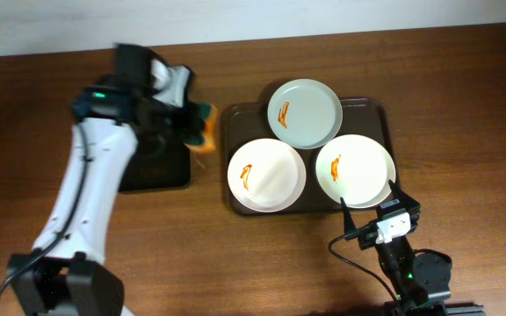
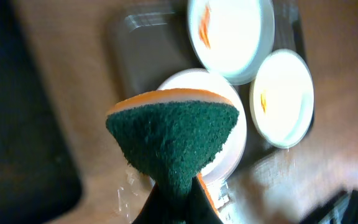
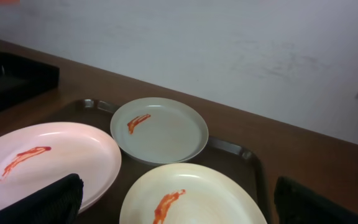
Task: Clean dirty plates on tray and stack at the side
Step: 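Move the sponge onto the front-left white plate, then reach the right gripper to the rim of the front-left plate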
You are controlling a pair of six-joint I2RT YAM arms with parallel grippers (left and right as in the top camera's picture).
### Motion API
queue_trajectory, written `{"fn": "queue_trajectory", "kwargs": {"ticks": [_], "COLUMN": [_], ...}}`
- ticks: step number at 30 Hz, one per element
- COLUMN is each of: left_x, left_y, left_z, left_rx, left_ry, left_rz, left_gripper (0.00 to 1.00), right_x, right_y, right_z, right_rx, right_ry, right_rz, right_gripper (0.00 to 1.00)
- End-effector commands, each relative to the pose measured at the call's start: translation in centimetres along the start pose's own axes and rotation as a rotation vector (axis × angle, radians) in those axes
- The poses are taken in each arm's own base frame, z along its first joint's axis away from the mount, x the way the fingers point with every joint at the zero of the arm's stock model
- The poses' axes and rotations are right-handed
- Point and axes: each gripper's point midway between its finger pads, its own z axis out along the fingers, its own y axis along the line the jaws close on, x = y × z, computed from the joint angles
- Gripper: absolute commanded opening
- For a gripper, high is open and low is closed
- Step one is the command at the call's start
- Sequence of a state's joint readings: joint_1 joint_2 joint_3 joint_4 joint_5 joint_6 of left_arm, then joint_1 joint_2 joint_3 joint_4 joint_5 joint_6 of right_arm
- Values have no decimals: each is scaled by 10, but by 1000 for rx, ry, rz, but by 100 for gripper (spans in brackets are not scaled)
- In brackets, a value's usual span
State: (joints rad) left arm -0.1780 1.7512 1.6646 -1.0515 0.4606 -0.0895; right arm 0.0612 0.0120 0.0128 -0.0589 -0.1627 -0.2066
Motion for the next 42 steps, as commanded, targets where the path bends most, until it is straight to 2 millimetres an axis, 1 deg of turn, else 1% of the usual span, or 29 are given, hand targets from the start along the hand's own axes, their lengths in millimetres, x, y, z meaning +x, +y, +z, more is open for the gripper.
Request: {"fn": "queue_trajectory", "kwargs": {"ticks": [1, 3, 4, 5, 6, 7, 9, 10, 11, 12, 13, 14, 15, 26, 27, 28, 29, 30, 31, 32, 34, 35, 36, 37, 38, 39, 40, 41, 42], "left_x": [59, 82, 87, 88, 86, 85, 85, 84, 82, 83, 85, 91, 97, 99, 99, 99, 99, 99, 99, 99, 100, 100, 100, 100, 100, 100, 100, 100, 100], "left_y": [-8, -22, -34, -45, -51, -53, -59, -60, -55, -47, -44, -39, -41, -40, -40, -40, -40, -40, -40, -40, -40, -40, -40, -40, -40, -40, -40, -40, -40], "left_z": [70, 110, 126, 137, 145, 155, 161, 162, 165, 172, 180, 196, 204, 205, 205, 205, 205, 205, 205, 205, 205, 205, 205, 205, 205, 205, 205, 205, 205], "left_rx": [-65, -31, -3, 20, 8, -51, -104, -150, -213, -249, -248, -248, -221, -220, -220, -220, -220, -220, -220, -220, -221, -222, -222, -221, -221, -222, -222, -222, -221], "left_ry": [139, 131, 103, 64, 22, -42, -91, -118, -143, -150, -142, -122, -95, -84, -85, -85, -85, -84, -84, -84, -83, -81, -81, -82, -82, -81, -81, -81, -81], "left_rz": [3, 31, 80, 129, 145, 123, 157, 181, 190, 142, 122, 105, 105, 105, 105, 105, 105, 105, 104, 105, 104, 104, 104, 104, 104, 105, 104, 104, 104], "left_gripper": [0, 0, 0, 0, 0, 0, 0, 0, 0, 0, 0, 0, 0, 0, 0, 0, 0, 0, 0, 0, 0, 0, 0, 0, 0, 0, 0, 0, 0], "right_x": [3, 3, 3, 3, 3, 3, 3, 3, 3, 3, 3, 3, 3, 3, -9, -19, -28, -39, -50, -59, -101, -127, -148, -173, -189, -201, -211, -216, -215], "right_y": [1, 1, 1, 1, 2, 1, 2, 1, 1, 1, 2, 1, 1, 2, 13, 46, 79, 104, 118, 120, 102, 83, 67, 54, 42, 32, 23, 16, 8], "right_z": [0, 0, 0, 0, 0, 0, 0, 0, 0, 0, 0, 0, 0, 0, -1, -7, -22, -41, -56, -62, -65, -64, -65, -68, -65, -59, -47, -33, -13], "right_rx": [-7, -7, -7, -7, -7, -7, -8, -7, -7, -7, -7, -7, -7, -8, -79, -279, -495, -676, -787, -810, -714, -591, -498, -413, -355, -313, -305, -318, -363], "right_ry": [3, 3, 3, 3, 3, 3, 3, 3, 3, 3, 3, 3, 3, 3, -49, -92, -132, -189, -252, -302, -448, -516, -554, -576, -537, -460, -338, -211, 13], "right_rz": [5, 5, 5, 5, 6, 5, 5, 5, 5, 5, 5, 5, 5, 5, 8, 64, 94, 67, 28, 0, 19, 25, 21, -45, -77, -97, -127, -111, -52], "right_gripper": [98, 98, 98, 98, 98, 98, 98, 98, 98, 98, 98, 98, 98, 98, 98, 98, 98, 98, 98, 98, 98, 98, 98, 98, 98, 98, 98, 99, 98]}}
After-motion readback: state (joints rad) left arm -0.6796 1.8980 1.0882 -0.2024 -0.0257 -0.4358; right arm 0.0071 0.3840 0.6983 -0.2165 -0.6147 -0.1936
